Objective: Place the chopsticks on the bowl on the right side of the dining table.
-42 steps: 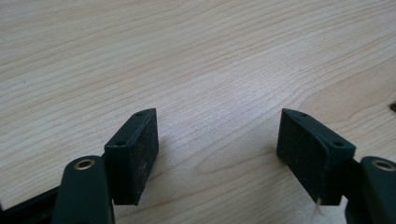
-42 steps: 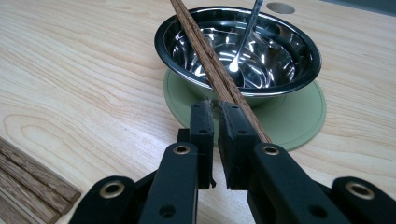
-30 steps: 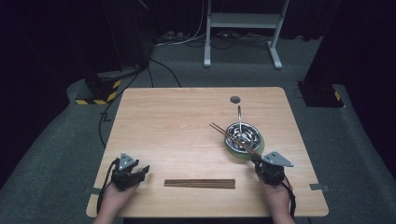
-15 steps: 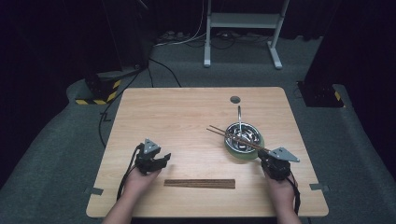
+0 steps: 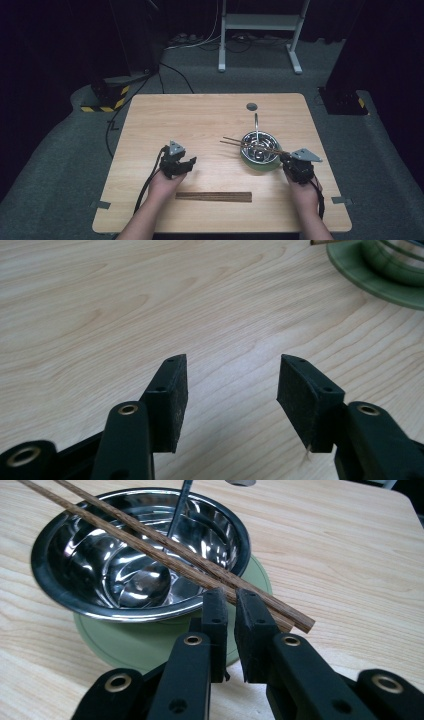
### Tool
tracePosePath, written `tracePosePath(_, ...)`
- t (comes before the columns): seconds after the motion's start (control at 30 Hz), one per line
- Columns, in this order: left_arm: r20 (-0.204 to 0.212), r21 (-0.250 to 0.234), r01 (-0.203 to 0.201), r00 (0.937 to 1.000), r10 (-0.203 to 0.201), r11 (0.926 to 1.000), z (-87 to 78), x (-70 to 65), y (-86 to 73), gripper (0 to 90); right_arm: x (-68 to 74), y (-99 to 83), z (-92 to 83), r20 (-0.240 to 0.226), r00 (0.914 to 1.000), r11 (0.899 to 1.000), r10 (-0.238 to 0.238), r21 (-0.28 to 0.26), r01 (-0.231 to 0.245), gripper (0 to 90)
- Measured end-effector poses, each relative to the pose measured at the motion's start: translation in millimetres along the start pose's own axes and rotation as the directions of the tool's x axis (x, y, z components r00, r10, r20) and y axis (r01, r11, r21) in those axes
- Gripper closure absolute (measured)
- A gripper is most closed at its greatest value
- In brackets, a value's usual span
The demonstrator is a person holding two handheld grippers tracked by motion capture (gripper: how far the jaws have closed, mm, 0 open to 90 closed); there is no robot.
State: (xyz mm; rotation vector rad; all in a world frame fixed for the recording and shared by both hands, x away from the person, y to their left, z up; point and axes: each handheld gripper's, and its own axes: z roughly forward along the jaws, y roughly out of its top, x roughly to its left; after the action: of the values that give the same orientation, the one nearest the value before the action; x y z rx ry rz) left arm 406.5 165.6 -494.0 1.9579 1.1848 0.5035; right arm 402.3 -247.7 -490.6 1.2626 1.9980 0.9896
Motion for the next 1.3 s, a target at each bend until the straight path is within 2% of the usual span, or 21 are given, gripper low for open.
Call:
tracePosePath(0.33, 0.026, -0.006, -0.02, 0.9995, 0.02, 0.9998, 13.9, -14.8, 8.5, 45.4, -6.8, 4.4, 4.5, 0.016, 0.9999, 1.0, 0.001, 0.012, -0.001, 82.7)
tracePosePath(0.37, 0.026, -0.005, -0.023, 0.9994, 0.023, 0.9997, 15.5, -16.0, 9.2, 45.3, -8.8, 5.2, 5.0, 0.018, 0.9998, 1.0, -0.01, 0.012, 0.01, 82.7)
tracePosePath(0.6, 0.036, -0.009, -0.031, 0.9989, 0.032, 0.9995, 26.2, -26.0, 17.6, 44.7, -18.9, 7.4, 8.2, 0.033, 0.9995, 1.0, -0.001, 0.024, 0.0, 82.6)
tracePosePath(0.77, 0.026, -0.017, -0.045, 0.9986, 0.045, 0.9988, 36.1, -33.4, 25.3, 44.6, -25.5, 11.1, 7.7, 0.044, 0.9989, 1.0, -0.013, 0.027, 0.011, 82.6)
tracePosePath(0.97, 0.013, -0.035, -0.036, 0.9992, 0.036, 0.9987, 47.0, -39.9, 31.7, 49.4, -29.0, 15.8, 10.7, 0.049, 0.9986, 0.999, -0.02, 0.032, 0.019, 82.5)
tracePosePath(1.1, 0.0, -0.041, -0.039, 0.9992, 0.039, 0.9984, 50.7, -43.6, 33.5, 55.7, -31.4, 16.4, 14.1, 0.05, 0.9985, 0.999, -0.022, 0.038, 0.02, 82.4)
tracePosePath(1.3, 0.022, -0.053, -0.053, 0.9983, 0.054, 0.9972, 51.1, -49.0, 37.1, 63.6, -33.4, 20.4, 13.1, 0.062, 0.9967, 0.998, -0.052, 0.045, 0.05, 82.1)
